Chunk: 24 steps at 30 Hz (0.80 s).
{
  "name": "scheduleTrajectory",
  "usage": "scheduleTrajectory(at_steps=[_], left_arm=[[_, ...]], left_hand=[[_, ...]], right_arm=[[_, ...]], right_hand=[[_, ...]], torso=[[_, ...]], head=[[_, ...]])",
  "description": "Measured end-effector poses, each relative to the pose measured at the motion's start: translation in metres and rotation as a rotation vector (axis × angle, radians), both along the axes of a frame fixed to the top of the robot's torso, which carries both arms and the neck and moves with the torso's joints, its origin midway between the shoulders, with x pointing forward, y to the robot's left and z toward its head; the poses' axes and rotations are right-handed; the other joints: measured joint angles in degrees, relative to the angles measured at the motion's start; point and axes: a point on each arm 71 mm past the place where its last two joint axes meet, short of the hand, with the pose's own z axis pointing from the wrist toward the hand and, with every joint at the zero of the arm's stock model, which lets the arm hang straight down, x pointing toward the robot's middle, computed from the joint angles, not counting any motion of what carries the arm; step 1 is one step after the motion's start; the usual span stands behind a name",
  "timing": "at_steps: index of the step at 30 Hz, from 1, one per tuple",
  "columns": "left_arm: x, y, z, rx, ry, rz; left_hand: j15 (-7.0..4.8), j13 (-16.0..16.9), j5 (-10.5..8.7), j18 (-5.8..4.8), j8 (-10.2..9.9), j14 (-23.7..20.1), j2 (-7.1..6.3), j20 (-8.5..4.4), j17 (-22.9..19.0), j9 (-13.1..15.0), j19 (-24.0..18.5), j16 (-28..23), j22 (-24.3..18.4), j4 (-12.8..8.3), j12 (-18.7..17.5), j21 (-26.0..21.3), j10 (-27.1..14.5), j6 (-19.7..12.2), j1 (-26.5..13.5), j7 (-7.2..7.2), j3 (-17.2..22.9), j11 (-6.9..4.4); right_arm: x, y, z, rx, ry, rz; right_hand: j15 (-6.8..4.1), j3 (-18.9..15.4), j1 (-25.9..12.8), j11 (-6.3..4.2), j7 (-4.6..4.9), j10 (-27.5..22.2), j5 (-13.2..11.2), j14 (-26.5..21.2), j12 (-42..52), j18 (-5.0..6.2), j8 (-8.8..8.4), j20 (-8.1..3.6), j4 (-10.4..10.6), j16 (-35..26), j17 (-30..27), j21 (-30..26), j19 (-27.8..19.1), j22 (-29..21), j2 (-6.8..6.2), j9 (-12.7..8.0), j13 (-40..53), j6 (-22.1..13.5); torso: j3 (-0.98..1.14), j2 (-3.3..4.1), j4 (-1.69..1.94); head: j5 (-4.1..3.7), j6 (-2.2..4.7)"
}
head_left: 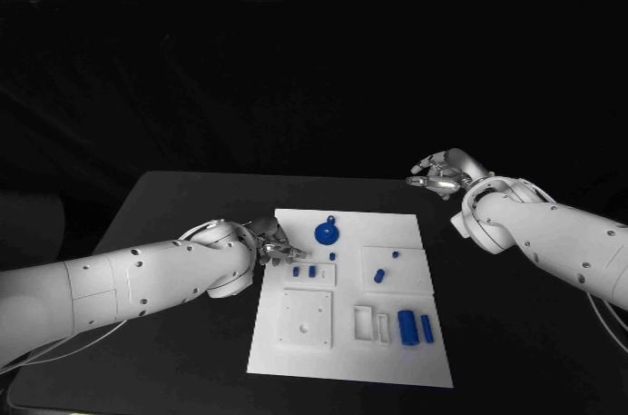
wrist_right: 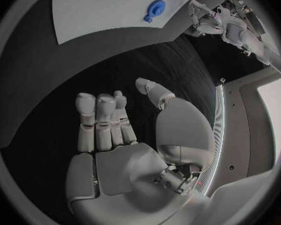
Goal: Assemble the parts on the task board
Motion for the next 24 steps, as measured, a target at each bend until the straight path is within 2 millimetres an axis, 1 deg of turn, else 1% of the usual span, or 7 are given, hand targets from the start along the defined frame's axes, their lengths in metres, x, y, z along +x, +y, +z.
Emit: scheduleTrajectory(at_steps=[9,13,15,17,20,21,24], left_arm=[[0.007,-0.012,0.02,-0.063,-0.036,-0.022],[0.01,-0.026,0.024,-0.138,-0.05,-0.076],[0.012,-0.034,0.027,-0.164,-0.068,-0.117],[0.014,-0.042,0.03,-0.178,-0.089,-0.164],[0.016,-0.057,0.033,-0.176,-0.127,-0.256],[0.017,-0.062,0.033,-0.17,-0.141,-0.285],[0.02,-0.072,0.035,-0.145,-0.184,-0.359]], left_hand=[[1.71,-1.2,0.0,0.03,-2.0,-4.6,-0.54,1.09,-1.3,-0.8,-4.3,-2.8,0.0,-1.5,-3.0,-2.2,-4.4,-5.0,1.2,1.82,-1.1,2.12],[5.02,-3.7,0.0,0.09,-4.8,-10.3,1.71,2.37,-3.6,-1.9,-8.8,-7.9,0.0,-6.8,-8.6,-5.0,-11.3,-10.9,8.4,4.35,0.6,4.45],[6.92,-5.1,0.67,0.09,-6.0,-12.1,5.02,2.77,-4.8,-2.6,-9.3,-10.5,-0.1,-11.0,-11.6,-5.9,-13.9,-13.6,14.6,5.81,1.9,6.14],[7.96,-7.1,0.53,0.09,-6.8,-11.6,6.19,2.77,-5.3,-3.5,-9.3,-11.8,-0.3,-13.7,-15.6,-6.6,-16.2,-15.4,18.0,6.93,1.8,7.77],[8.75,-10.2,0.0,0.1,-7.9,-11.9,7.22,2.77,-5.9,-4.6,-9.3,-13.3,-0.4,-15.1,-22.1,-7.4,-19.8,-17.1,21.6,7.35,2.4,9.91],[9.63,-11.9,0.0,1.03,-8.5,-10.7,7.75,2.83,-6.5,-5.1,-8.5,-14.6,-0.6,-15.1,-25.5,-7.5,-20.3,-17.9,23.0,7.22,1.8,10.87],[9.92,-14.0,0.0,1.82,-8.8,-8.8,7.59,2.38,-7.0,-5.6,-7.2,-15.8,-0.9,-15.1,-29.4,-7.9,-20.4,-18.2,23.6,7.5,0.8,11.17]], right_arm=[[0.001,0.0,0.0,0.0,-0.003,-0.002],[0.001,0.0,0.0,0.001,-0.003,-0.002],[0.001,0.0,0.0,0.001,-0.003,-0.002],[0.001,0.001,0.0,0.002,-0.004,-0.001],[0.001,0.001,0.0,0.003,-0.004,0.0],[0.0,0.001,0.0,0.003,-0.004,0.001],[0.0,0.002,0.0,0.004,-0.004,0.003]], right_hand=[[0.04,0.0,0.0,0.0,0.06,-0.4,0.0,0.0,0.0,0.0,0.0,-0.11,0.0,0.0,0.1,0.0,-0.3,0.0,0.0,0.0,-0.1,-0.4],[0.05,0.0,0.0,0.21,0.2,-0.6,0.0,0.0,0.0,0.0,0.0,-0.11,0.0,-0.3,0.1,-0.3,-0.3,0.0,0.0,0.0,-0.2,-0.3],[0.05,0.0,0.0,0.21,0.26,-0.6,0.0,0.0,0.0,0.0,0.0,-0.11,0.0,-0.4,0.0,-0.4,-0.3,0.0,0.0,0.0,-0.2,-0.2],[0.05,0.0,0.0,0.21,0.27,-0.6,0.0,-0.1,0.0,0.0,0.0,-0.11,0.0,-0.5,0.0,-0.4,-0.3,0.0,0.0,0.0,-0.2,-0.2],[0.05,0.0,0.0,0.21,0.28,-0.6,0.0,-0.1,0.0,0.0,0.0,-0.11,0.0,-0.5,0.0,-0.4,-0.3,0.0,0.0,0.0,-0.2,-0.2],[0.05,0.0,0.0,0.21,0.29,-0.6,0.0,-0.1,0.0,0.0,0.0,-0.11,0.0,-0.5,0.0,-0.4,-0.3,0.0,0.0,0.0,-0.2,-0.2],[0.06,0.0,0.0,0.21,0.32,-0.6,0.0,-0.1,0.0,0.0,0.0,-0.11,0.0,-0.5,0.0,-0.4,-0.3,0.0,0.0,0.0,-0.3,-0.3]], torso=[[0.0,0.01,-0.1],[0.0,0.01,-0.12],[-0.01,0.01,-0.1],[-0.01,0.01,-0.07],[-0.02,0.01,-0.01],[-0.03,0.01,0.03],[-0.04,0.02,0.07]], head=[[-0.21,0.39],[-0.43,0.54],[-0.63,0.64],[-0.82,0.76],[-1.01,1.05],[-1.08,1.16],[-1.16,1.42]])
